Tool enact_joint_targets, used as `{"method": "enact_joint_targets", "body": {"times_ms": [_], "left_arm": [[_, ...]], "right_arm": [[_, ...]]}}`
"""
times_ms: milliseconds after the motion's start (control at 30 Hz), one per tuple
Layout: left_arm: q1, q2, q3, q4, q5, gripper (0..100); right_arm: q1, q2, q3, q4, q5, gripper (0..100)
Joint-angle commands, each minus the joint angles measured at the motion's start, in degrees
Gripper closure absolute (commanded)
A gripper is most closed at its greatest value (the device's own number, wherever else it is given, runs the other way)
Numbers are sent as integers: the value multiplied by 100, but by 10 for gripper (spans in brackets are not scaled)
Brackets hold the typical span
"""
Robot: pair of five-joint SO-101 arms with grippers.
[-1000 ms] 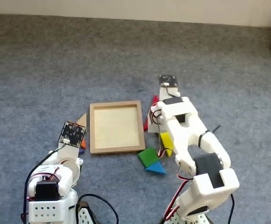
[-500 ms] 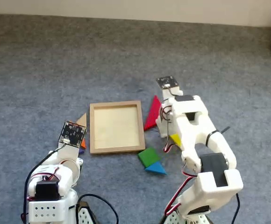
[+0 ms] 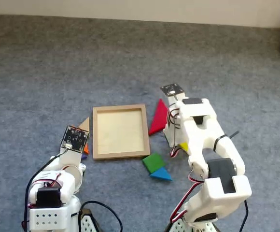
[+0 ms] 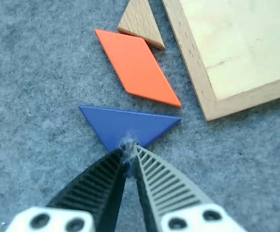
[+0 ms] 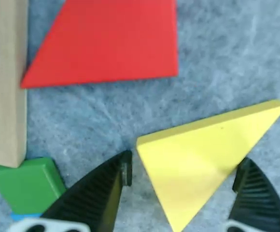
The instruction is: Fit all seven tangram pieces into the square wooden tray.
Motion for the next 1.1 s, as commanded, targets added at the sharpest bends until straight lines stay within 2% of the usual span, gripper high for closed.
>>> {"method": "enact_joint_targets", "body": {"times_ms": [0,200,400,600,867,1067], "left_arm": [[-57,-22,119,26,26,991],[-57,-22,119,26,26,991],[-57,-22,119,26,26,991],[-57,-22,119,26,26,991],[-57,-22,119,26,26,991],[-57,-22,119,26,26,991]], "right_arm": [[22,-154,-295,22,-79,673],[4,-136,-365,13,-1204,574],[-48,-101,-567,13,-1732,571],[-426,-92,-567,13,-1802,577],[-286,-84,-541,-558,-1846,610],[-75,-84,-541,-549,-2127,612]]}}
